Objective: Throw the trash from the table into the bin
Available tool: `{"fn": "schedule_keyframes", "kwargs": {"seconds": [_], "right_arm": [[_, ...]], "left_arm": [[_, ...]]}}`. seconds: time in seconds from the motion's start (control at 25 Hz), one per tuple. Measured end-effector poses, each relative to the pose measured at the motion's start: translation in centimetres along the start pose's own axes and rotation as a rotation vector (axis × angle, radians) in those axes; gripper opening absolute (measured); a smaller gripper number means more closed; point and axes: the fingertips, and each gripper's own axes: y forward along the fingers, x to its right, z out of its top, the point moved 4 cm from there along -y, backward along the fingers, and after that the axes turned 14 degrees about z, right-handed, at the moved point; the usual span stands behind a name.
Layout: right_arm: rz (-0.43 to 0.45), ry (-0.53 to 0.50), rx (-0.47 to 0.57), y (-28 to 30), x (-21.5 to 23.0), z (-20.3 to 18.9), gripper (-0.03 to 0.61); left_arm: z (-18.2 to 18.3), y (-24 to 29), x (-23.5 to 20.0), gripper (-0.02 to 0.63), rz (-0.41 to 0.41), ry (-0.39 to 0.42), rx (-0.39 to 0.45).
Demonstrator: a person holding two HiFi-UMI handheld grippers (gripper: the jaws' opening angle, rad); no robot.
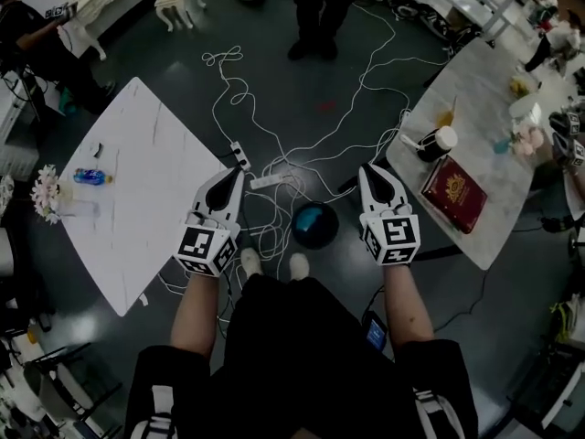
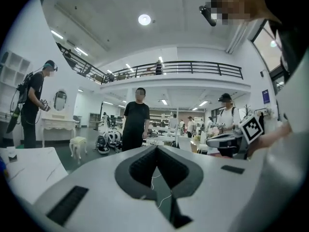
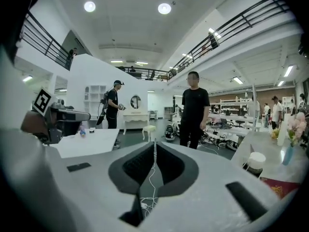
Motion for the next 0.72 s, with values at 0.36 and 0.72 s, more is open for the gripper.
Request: {"fn": "schedule_keyframes", "kwargs": {"seconds": [0.36, 0.72], "right_arm": [[0.051, -0.042, 0.045, -1.5, -3.2, 3.0, 0.015], [0.054, -0.050, 0.079, -1.1, -4.4, 4.9, 0.015]], "left_arm": [[2.4, -1.9, 1.7, 0.015, -0.069, 0.006, 0.028], [3.5, -2.6, 0.5, 0.015, -0.066, -0.035, 0.064]]}}
